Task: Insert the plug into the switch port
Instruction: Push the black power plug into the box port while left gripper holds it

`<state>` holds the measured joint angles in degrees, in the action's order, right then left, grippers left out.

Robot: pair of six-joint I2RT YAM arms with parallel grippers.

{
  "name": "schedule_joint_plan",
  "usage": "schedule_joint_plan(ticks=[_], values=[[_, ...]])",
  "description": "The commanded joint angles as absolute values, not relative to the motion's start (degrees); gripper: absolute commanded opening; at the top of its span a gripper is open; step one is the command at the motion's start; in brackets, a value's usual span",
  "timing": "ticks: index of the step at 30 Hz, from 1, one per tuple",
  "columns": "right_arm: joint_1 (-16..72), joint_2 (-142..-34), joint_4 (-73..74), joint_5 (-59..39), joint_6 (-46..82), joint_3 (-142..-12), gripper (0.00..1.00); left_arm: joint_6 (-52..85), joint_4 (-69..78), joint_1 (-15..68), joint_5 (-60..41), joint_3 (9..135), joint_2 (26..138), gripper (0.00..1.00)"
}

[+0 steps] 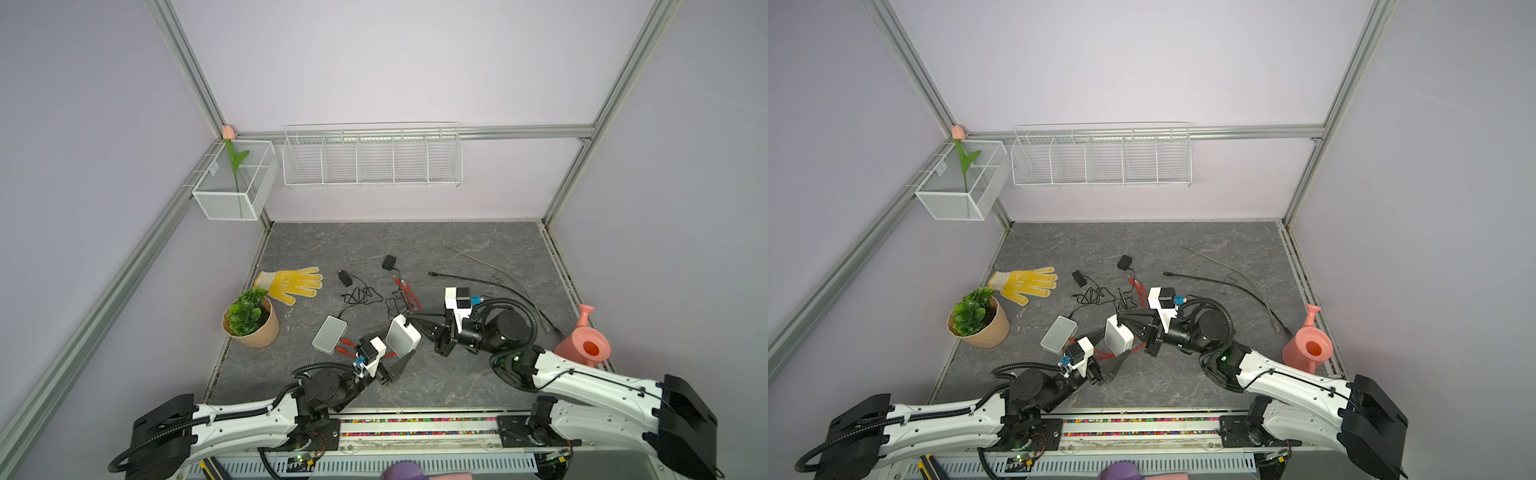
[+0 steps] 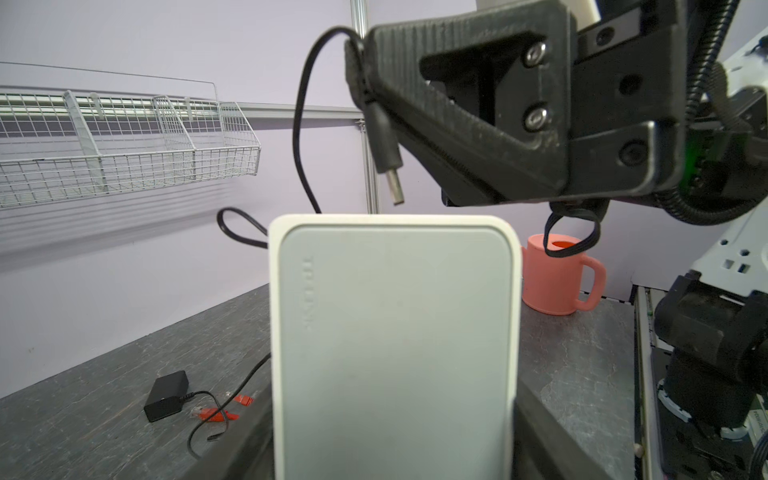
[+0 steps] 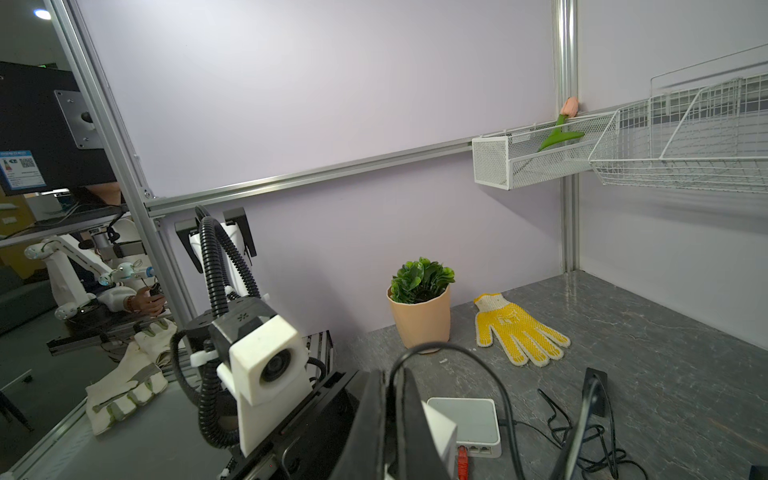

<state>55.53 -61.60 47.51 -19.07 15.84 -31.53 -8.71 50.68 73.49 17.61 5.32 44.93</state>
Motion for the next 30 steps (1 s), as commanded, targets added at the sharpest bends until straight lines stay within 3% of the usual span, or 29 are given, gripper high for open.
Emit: schedule_joint_plan(ticks=[1,30], values=[[56.16,-62.31,50.41,-18.12,13.21,-31.64,0.07,-9.6,51.34,73.87,17.82,7.54,43.86,0.0],[57.87,-64.24,51.94,-16.71,11.59,-31.46,0.07,-6.55,47.89,74.0,18.74,9.51,41.96,0.0]])
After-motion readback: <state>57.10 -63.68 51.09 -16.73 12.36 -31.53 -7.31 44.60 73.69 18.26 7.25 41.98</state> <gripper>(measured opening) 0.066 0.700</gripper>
